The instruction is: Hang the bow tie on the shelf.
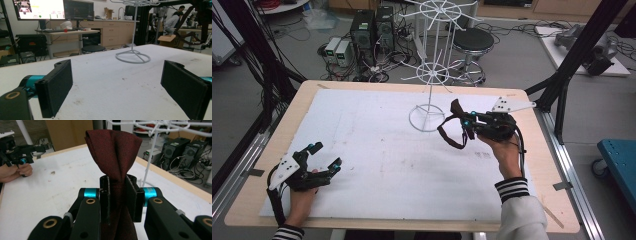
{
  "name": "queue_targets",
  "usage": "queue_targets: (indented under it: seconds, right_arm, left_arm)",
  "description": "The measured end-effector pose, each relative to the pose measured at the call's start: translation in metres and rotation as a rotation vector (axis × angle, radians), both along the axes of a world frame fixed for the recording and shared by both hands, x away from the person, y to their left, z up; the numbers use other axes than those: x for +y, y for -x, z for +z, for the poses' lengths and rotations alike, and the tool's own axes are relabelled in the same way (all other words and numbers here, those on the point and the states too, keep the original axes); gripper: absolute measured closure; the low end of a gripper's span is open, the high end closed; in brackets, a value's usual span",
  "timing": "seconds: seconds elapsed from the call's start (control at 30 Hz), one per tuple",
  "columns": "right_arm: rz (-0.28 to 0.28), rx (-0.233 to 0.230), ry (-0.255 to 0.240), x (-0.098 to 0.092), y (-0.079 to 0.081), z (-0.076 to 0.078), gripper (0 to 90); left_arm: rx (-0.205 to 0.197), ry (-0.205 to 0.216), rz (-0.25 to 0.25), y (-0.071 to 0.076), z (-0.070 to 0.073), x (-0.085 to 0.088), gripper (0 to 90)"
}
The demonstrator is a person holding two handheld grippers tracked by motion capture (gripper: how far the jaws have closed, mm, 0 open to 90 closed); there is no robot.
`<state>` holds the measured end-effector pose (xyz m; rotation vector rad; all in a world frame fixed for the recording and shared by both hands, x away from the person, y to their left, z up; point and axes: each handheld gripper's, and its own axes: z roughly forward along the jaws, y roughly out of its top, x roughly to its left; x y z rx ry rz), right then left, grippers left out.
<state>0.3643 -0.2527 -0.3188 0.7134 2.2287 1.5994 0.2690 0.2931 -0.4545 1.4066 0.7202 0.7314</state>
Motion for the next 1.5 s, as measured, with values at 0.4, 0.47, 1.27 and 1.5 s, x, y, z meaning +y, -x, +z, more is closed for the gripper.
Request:
queue_targets:
  seconds: [0.4,0.47,1.27,1.5]
  right_arm:
    - [-0.016,-0.036,-0.013,0.015,-0.009,0.017,75.7]
    - [-0.024,-0.041,-0.025,0.016,-0.012,0.02,75.7]
    - [-0.099,-0.086,-0.067,0.027,-0.042,0.033,75.6]
    - [-0.128,-0.085,-0.081,0.023,-0.046,0.03,75.6]
  left_arm:
    - [0.002,0.004,0.001,0.0,0.0,0.0,11.0]
    - [0.002,0.004,0.0,0.0,0.0,0.0,11.0]
    - [0.003,0.004,0.001,0.0,0.0,0.0,11.0]
    - [0.003,0.004,0.001,0.0,0.0,0.0,11.0]
